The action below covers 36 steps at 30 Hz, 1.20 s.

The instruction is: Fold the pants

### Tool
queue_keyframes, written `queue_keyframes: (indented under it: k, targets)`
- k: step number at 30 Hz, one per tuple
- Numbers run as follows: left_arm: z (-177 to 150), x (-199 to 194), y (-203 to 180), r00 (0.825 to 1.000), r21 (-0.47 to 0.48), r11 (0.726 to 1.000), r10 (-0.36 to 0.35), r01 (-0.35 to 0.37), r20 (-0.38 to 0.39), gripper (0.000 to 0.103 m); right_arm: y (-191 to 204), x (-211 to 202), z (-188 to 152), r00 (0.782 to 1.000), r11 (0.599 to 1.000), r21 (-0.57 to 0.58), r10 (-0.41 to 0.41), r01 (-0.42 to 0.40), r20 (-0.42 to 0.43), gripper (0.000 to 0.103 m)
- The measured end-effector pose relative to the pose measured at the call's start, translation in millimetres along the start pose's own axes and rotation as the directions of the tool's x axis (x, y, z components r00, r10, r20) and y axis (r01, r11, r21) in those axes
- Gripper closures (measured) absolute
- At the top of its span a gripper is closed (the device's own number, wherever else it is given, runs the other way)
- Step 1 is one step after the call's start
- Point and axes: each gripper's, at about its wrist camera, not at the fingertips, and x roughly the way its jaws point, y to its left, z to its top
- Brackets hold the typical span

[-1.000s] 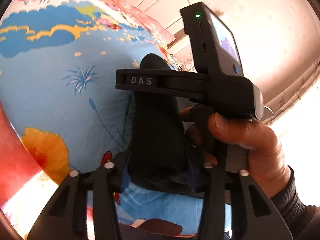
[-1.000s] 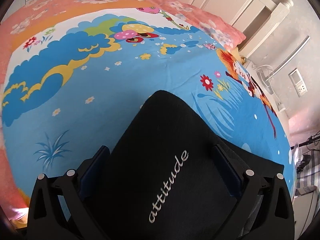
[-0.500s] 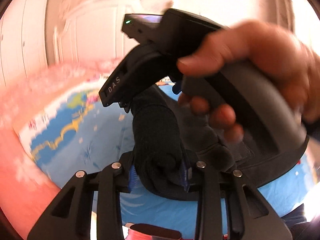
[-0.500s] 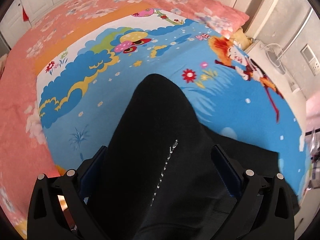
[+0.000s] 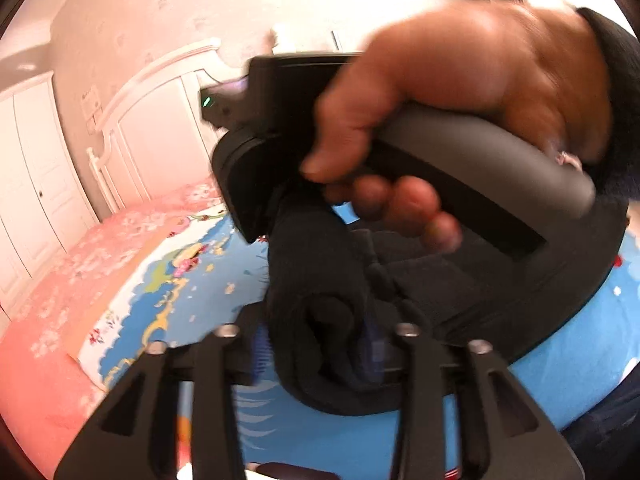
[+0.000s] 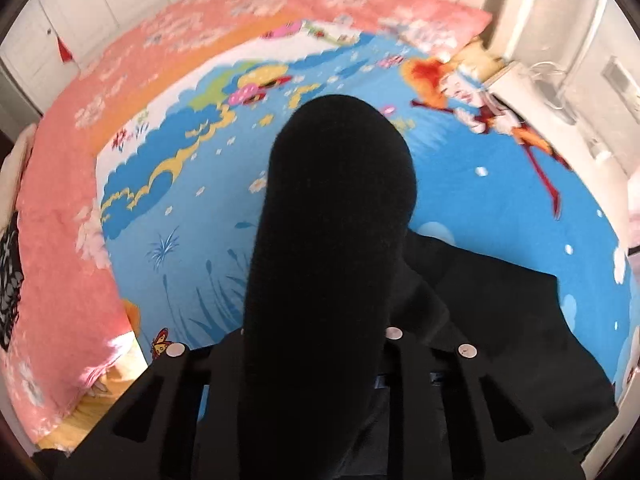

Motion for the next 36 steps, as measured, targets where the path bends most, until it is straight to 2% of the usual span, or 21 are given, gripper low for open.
queue_keyframes:
  k: [1, 2, 6, 8, 9, 10, 12, 16, 20, 24, 27, 30, 33, 36]
  targets:
    - [-1, -3, -1, 1.000, -0.022, 1.000, -0.007, 0.007, 0.011, 0.021, -5, -6, -4, 1.000, 1.000, 0.017, 0.003, -0.003, 0.023, 0.081]
    - [-3, -5, -6, 1.000, -0.022, 1.000, 0.007, -0.007, 0.018, 0.016, -10, -11, -8, 0.999, 0.999, 0.033, 0.005, -0.006, 0.046, 0.081]
    - [-8, 4, -36, 0.998, 0.039, 0.997, 0.063, -0.063, 0.008, 0.016, -33, -30, -27, 0.992, 0.994, 0.100, 0.021, -0.033, 0.121, 0.081]
    - [-4, 8, -48, 0.994, 0.069, 0.991, 0.111, -0.113, 0.023, 0.032, -42, -38, -37, 0.988, 0.992, 0.120, 0.007, -0.025, 0.154, 0.081]
    - [0, 7, -54, 0.991, 0.088, 0.988, 0.126, -0.130, 0.044, 0.050, -48, -43, -42, 0.986, 0.991, 0.132, 0.000, -0.023, 0.169, 0.081]
    - [3, 5, -60, 0.991, 0.119, 0.985, 0.120, -0.127, 0.063, 0.059, -55, -48, -46, 0.983, 0.989, 0.148, -0.004, -0.024, 0.185, 0.081]
    - [8, -2, -72, 0.989, 0.168, 0.978, 0.104, -0.121, 0.103, 0.066, -76, -60, -59, 0.975, 0.980, 0.191, 0.008, -0.051, 0.223, 0.081]
    - [15, -16, -101, 0.988, 0.249, 0.966, 0.038, -0.075, 0.148, 0.068, -105, -78, -86, 0.962, 0.975, 0.216, -0.011, -0.050, 0.271, 0.081]
    - [22, -24, -130, 0.985, 0.318, 0.948, -0.032, -0.024, 0.171, 0.068, -146, -92, -114, 0.959, 0.961, 0.267, -0.003, -0.076, 0.284, 0.081]
    - [33, -31, -170, 0.974, 0.388, 0.921, -0.119, 0.034, 0.195, 0.068, -187, -106, -142, 0.958, 0.944, 0.323, -0.028, -0.069, 0.285, 0.080]
    - [35, -33, -198, 0.962, 0.444, 0.893, -0.179, 0.071, 0.206, 0.069, -221, -109, -166, 0.961, 0.917, 0.389, -0.024, -0.089, 0.276, 0.080]
    - [38, -30, -228, 0.949, 0.487, 0.864, -0.247, 0.125, 0.196, 0.069, -254, -106, -190, 0.966, 0.889, 0.444, -0.008, -0.112, 0.259, 0.080]
    - [37, -24, -247, 0.938, 0.515, 0.840, -0.299, 0.172, 0.174, 0.069, -288, -96, -214, 0.969, 0.856, 0.492, 0.042, -0.160, 0.242, 0.080]
    - [33, -11, -262, 0.935, 0.531, 0.820, -0.329, 0.212, 0.134, 0.069, -313, -78, -229, 0.975, 0.845, 0.503, 0.083, -0.179, 0.208, 0.078]
